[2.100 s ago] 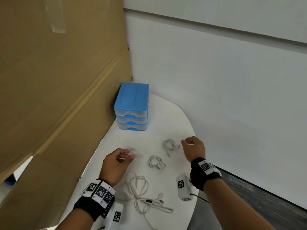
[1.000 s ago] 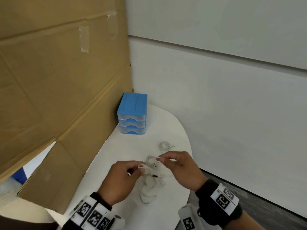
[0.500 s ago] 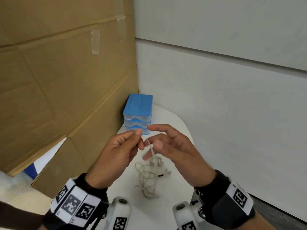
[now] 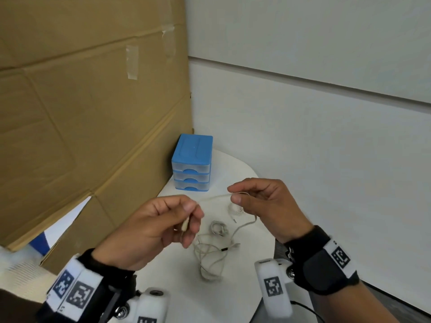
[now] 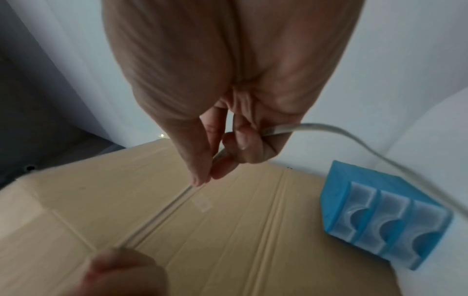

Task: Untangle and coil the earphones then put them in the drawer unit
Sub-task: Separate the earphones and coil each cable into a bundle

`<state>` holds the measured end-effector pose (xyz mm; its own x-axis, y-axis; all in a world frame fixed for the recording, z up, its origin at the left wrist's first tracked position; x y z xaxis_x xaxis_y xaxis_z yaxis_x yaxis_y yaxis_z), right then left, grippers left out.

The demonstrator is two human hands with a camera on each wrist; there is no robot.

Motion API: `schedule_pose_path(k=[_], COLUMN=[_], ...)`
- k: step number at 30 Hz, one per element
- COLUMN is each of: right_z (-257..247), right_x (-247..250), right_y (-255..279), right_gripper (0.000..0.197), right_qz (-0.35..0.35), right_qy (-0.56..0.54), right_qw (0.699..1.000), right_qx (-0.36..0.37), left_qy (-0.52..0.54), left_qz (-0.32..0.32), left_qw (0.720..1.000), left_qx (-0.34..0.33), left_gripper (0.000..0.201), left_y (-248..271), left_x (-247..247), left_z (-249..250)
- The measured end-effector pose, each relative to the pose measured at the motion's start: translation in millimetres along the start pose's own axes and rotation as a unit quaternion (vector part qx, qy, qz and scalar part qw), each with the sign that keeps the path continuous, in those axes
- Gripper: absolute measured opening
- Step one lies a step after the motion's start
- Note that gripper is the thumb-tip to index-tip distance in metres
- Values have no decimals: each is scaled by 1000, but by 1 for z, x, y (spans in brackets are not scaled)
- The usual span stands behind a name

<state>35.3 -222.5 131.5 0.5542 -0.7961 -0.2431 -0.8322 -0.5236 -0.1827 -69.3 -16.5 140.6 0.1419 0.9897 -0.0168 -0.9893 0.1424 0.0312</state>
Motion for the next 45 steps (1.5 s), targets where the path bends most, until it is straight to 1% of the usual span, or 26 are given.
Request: schedule_pose_path(k=[2,4,5,7,8,10,12,14,15,17,19,20,22,24,25,27,29,30,32,33,35,36,38,40,42,45], right_z=[11,23,30,45,51,60,63,63,61,51,32,18,-11,-28,-32,-34,-24,-15,6,17,37,44,43,29,7,-24], right_x=[1,-3,-7,-16,-22,-34,-44,-51,-53,-59,-64,-67,-69,-62,-56,-42,-29,-25,-23,-26,-33,-37,-47,-55,-57,-56], right_y=[-2,-2,1,8,13,24,35,44,48,54,60,61,58,45,36,19,6,2,0,3,16,24,43,56,61,59], right_gripper=[18,13,11,11,12,12,12,11,11,13,14,13,11,16,18,17,17,17,19,20,25,26,22,21,19,17], right_qz=[28,43,45,39,34,34,60,86,84,51,10,-4,-16,3,23,63,88,93,81,61,7,-29,-113,-171,-179,-153], right_qy=[9,34,42,52,55,58,69,91,108,136,143,138,116,97,96,107,110,114,127,134,156,173,219,251,248,255], right_qw=[999,998,997,996,996,995,994,991,990,988,988,990,993,994,993,990,988,987,988,989,987,983,966,949,950,955], right_qx=[-15,-27,-38,-61,-69,-77,-66,-49,-47,-55,-48,-28,16,50,61,68,64,59,41,24,-28,-54,-82,-77,-57,6], left_qy=[24,5,6,48,77,120,143,148,140,87,-18,-88,-211,-268,-272,-236,-138,-82,18,58,112,127,122,67,20,-13], left_qz=[19,58,78,111,123,148,182,218,239,293,339,343,300,226,191,139,105,94,78,69,63,76,129,187,204,182], left_qw=[1000,998,995,990,987,980,972,964,961,952,939,932,923,927,934,954,980,988,994,993,988,985,980,976,975,982], left_qx=[6,39,56,72,71,55,36,24,17,-12,-51,-74,-112,-130,-133,-122,-100,-87,-72,-73,-83,-85,-85,-85,-82,-56], left_gripper=[48,47,40,24,22,25,29,27,24,18,18,19,24,24,23,24,28,28,23,21,41,45,37,34,34,35], left_y=[-3,-8,-11,-18,-22,-30,-36,-40,-41,-43,-43,-42,-36,-28,-24,-17,-14,-13,-11,-11,-11,-13,-17,-20,-21,-18], left_x=[2,-1,-3,-9,-11,-14,-15,-17,-18,-18,-13,-11,-11,-18,-22,-28,-31,-30,-28,-27,-23,-21,-16,-9,-5,-11], left_z=[4,6,7,6,5,-2,-9,-16,-19,-25,-31,-34,-40,-42,-41,-38,-31,-26,-18,-13,-9,-9,-10,-14,-17,-17])
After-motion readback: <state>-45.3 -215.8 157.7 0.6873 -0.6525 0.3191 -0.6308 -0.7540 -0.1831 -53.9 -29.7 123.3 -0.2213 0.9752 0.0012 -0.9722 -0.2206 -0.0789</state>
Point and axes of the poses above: each hand's wrist, its own y-axis away from the middle knuckle, its own x-axis out of the back of the hand, z = x × y, the point moved 1 cm from there along -y, towards the middle knuckle, and after that the axes turned 13 degrees about -y, right-handed, at the moved point
